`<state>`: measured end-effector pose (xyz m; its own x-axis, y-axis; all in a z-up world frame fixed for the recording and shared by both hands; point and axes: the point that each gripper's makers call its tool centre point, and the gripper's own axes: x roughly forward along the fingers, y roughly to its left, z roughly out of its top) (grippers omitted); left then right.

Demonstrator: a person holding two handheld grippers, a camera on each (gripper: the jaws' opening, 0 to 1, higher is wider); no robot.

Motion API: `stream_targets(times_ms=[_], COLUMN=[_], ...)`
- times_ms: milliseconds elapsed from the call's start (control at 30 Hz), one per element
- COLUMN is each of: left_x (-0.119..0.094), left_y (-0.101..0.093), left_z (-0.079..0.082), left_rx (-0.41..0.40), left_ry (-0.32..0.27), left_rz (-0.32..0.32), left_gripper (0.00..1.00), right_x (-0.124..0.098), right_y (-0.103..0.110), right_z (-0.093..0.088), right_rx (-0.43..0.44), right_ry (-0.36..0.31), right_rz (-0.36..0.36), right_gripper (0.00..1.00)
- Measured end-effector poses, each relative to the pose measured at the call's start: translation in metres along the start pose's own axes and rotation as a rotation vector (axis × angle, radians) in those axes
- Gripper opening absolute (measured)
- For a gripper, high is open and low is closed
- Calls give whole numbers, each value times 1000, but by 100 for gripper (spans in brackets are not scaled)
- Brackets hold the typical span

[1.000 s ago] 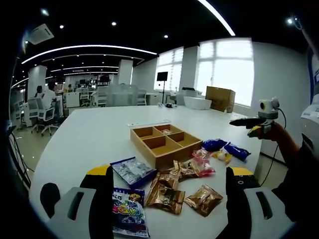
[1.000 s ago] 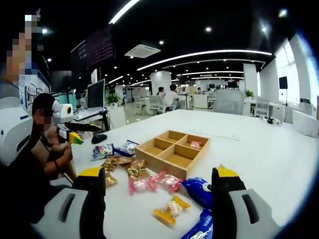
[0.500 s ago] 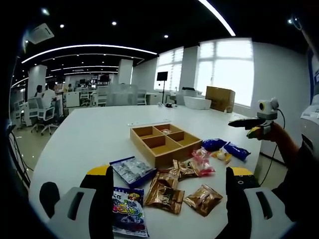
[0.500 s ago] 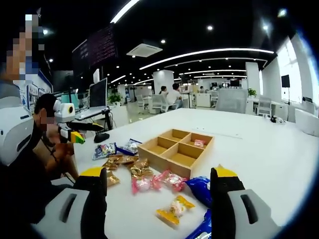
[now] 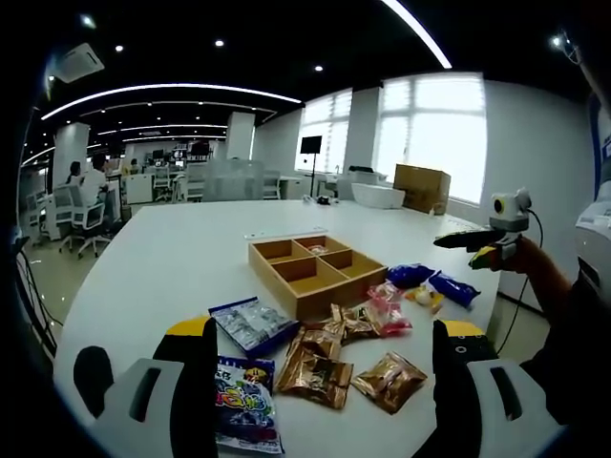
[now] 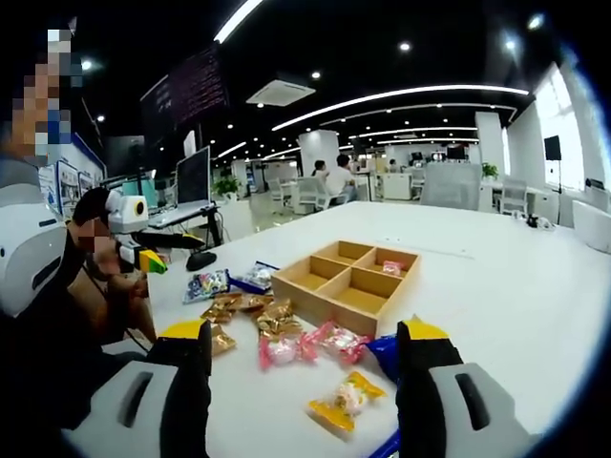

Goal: Pick up the scattered marshmallows, QQ candies, Oreo cookies, and mixed nuts on the table and sort them into separate containers

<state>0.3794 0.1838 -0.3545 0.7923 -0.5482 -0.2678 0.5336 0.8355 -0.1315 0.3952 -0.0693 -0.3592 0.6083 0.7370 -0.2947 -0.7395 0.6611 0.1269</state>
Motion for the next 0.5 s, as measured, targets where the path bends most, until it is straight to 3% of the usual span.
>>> stream_targets(times_ms=[500], left_x=[-2], left_y=[1], left_z=[2], left_rx=[-1], left_ry=[-9], left_rz=[2], left_gripper=[97], right_x=[15], right_y=[-1], right_z=[-14], right_rx=[1], right_ry=[55], right_rz=[36], right_gripper=[67])
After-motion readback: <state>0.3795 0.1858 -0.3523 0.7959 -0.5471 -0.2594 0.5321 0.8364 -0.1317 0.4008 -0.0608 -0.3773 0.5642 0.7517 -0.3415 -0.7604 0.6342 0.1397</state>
